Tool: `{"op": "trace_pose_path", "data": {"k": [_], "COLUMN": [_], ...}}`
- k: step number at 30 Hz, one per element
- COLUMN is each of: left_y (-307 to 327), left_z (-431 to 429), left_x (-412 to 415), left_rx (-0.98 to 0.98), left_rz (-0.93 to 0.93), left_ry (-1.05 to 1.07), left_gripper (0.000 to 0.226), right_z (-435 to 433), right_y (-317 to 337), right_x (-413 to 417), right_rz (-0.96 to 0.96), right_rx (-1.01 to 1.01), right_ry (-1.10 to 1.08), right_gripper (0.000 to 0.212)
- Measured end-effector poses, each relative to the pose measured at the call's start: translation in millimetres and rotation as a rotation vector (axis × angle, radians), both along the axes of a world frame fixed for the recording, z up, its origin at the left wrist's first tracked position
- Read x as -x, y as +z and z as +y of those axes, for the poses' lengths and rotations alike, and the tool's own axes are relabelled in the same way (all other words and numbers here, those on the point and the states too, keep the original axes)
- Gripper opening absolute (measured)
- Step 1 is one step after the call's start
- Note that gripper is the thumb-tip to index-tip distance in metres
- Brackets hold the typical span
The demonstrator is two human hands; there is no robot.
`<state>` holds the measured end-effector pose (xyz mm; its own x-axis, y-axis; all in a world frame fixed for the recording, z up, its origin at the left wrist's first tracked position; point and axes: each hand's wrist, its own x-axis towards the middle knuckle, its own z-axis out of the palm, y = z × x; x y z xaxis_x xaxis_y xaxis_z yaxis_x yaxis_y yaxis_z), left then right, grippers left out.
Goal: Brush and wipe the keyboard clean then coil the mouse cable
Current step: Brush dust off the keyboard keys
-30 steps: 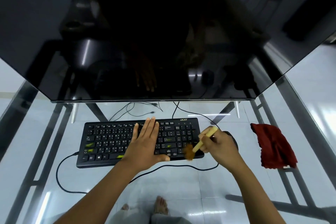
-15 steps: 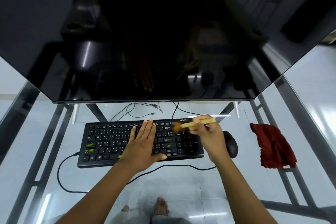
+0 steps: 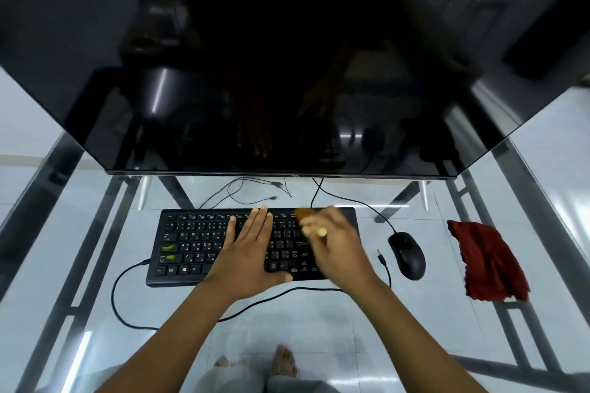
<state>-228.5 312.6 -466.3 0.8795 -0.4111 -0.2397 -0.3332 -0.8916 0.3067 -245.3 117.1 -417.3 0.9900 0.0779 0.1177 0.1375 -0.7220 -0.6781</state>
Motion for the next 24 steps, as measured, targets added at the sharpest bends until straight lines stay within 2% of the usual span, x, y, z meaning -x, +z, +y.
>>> {"op": "trace_pose_path", "data": {"k": [2, 4, 5, 10, 11, 13, 14, 15, 17, 18, 19, 21, 22, 23, 24], "left_y": [-1, -2, -3, -4, -4, -3, -4, -6, -6, -6, -7, -7, -7, -8, -8], "left_z": [6, 13, 16, 25, 26, 29, 30, 32, 34, 35, 37, 40, 42, 44, 45], "left_x": [2, 4, 4, 9, 9, 11, 11, 12, 13, 13, 13, 14, 15, 15, 16], "left_rx": [0.020, 0.028, 0.027, 0.009, 0.007, -0.004, -0.003, 0.000, 0.001, -0.007, -0.018, -0.022, -0.007, 0.013, 0.034], "left_rz": [-0.002, -0.002, -0.002, -0.019, -0.030, -0.041, -0.045, -0.049, -0.052, -0.055, -0.057, -0.056, -0.060, -0.072, -0.093], "left_ry": [0.012, 0.022, 0.023, 0.037, 0.048, 0.063, 0.073, 0.081, 0.091, 0.095, 0.095, 0.094, 0.102, 0.116, 0.134], "left_gripper": [0.126, 0.129, 0.130, 0.128, 0.127, 0.124, 0.124, 0.123, 0.120, 0.119, 0.118, 0.117, 0.118, 0.118, 0.118], "right_z": [11, 14, 13, 5, 6, 13, 17, 19, 21, 21, 22, 29, 33, 34, 35], "right_y": [4, 4, 0, -11, -7, -1, 1, 0, 0, 2, 0, 3, 4, 3, 3], "right_x": [14, 24, 23, 10, 7, 2, 1, -1, -7, -9, -11, -13, -14, -17, -20], "right_rz": [0.108, 0.058, 0.037, -0.015, 0.023, 0.286, 0.373, 0.377, 0.199, 0.153, 0.173, 0.389, 0.434, 0.416, 0.318], "right_rx": [-0.014, -0.069, -0.133, -0.166, -0.242, -0.431, -0.426, -0.353, -0.253, -0.265, -0.336, -0.442, -0.408, -0.388, -0.350], "right_ry": [0.209, 0.227, 0.183, -0.199, -0.216, -0.119, -0.060, -0.045, -0.169, -0.209, -0.205, -0.067, -0.025, -0.044, -0.119], "right_gripper": [0.013, 0.008, 0.008, 0.010, 0.009, 0.009, 0.010, 0.011, 0.016, 0.017, 0.014, 0.011, 0.010, 0.011, 0.015]}}
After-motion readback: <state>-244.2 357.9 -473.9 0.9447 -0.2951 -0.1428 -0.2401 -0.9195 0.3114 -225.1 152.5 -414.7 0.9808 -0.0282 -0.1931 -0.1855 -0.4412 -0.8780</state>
